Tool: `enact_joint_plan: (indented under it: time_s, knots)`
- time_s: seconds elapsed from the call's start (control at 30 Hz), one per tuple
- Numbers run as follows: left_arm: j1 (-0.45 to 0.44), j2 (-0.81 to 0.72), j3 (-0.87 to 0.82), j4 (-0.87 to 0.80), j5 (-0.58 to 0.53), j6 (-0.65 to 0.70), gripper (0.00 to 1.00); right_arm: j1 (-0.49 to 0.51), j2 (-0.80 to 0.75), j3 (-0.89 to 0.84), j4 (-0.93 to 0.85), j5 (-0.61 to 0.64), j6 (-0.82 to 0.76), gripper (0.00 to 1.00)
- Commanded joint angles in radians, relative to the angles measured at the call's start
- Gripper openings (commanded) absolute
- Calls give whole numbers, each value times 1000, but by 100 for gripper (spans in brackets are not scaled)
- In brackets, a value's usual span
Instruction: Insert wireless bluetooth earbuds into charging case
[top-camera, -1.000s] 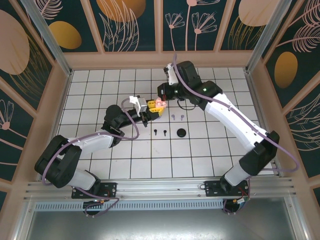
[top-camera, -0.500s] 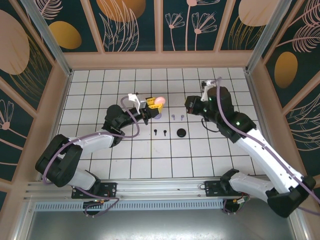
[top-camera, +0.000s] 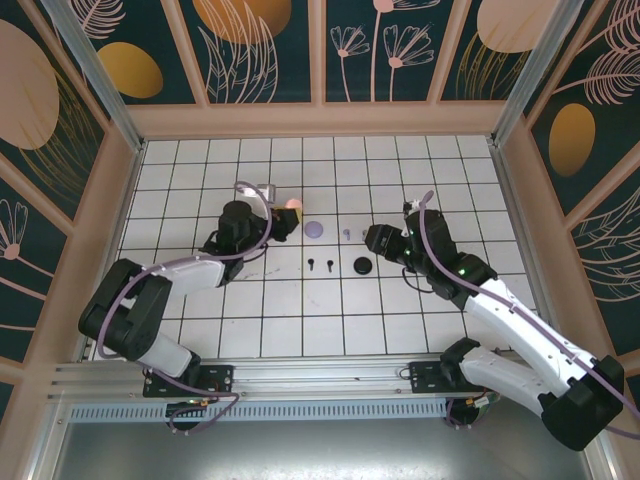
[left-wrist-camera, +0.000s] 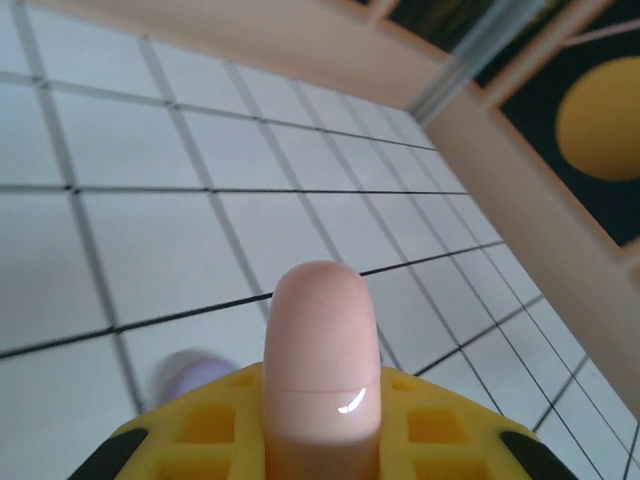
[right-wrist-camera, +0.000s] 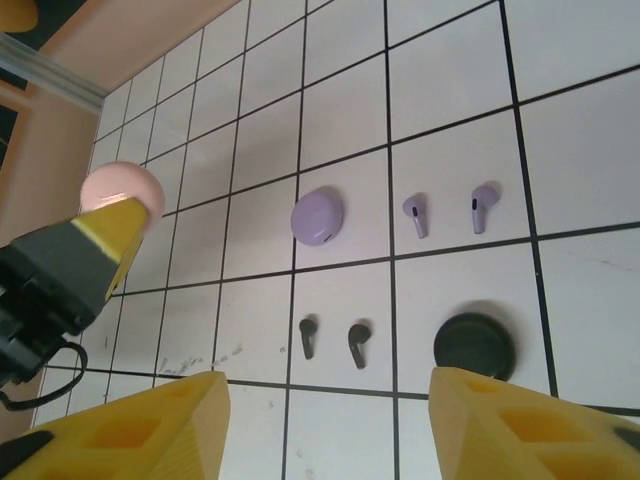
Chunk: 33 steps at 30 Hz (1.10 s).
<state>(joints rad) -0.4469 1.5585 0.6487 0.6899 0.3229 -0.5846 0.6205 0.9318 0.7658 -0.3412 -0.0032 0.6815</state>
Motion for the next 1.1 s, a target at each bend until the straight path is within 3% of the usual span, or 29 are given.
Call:
enact_joint_plan:
  time_s: [0.0, 0.27, 0.57, 0.93, 1.07]
  knots:
    - [56, 66, 19, -39, 81, -123, 0, -1, -25, -23, 42, 12, -14, 59]
    - [104, 261, 128, -107, 221, -128, 0, -5, 6, -46, 31, 37, -49, 62]
    - [124, 333, 184, -227, 142, -110, 0, -11, 16, -48, 24, 37, -75, 63]
    - [129, 363, 235, -368, 59, -99, 37, -37, 26, -23, 4, 22, -108, 69]
    - [131, 359, 250, -422, 19, -89, 44, -41, 33, -17, -2, -12, -104, 69]
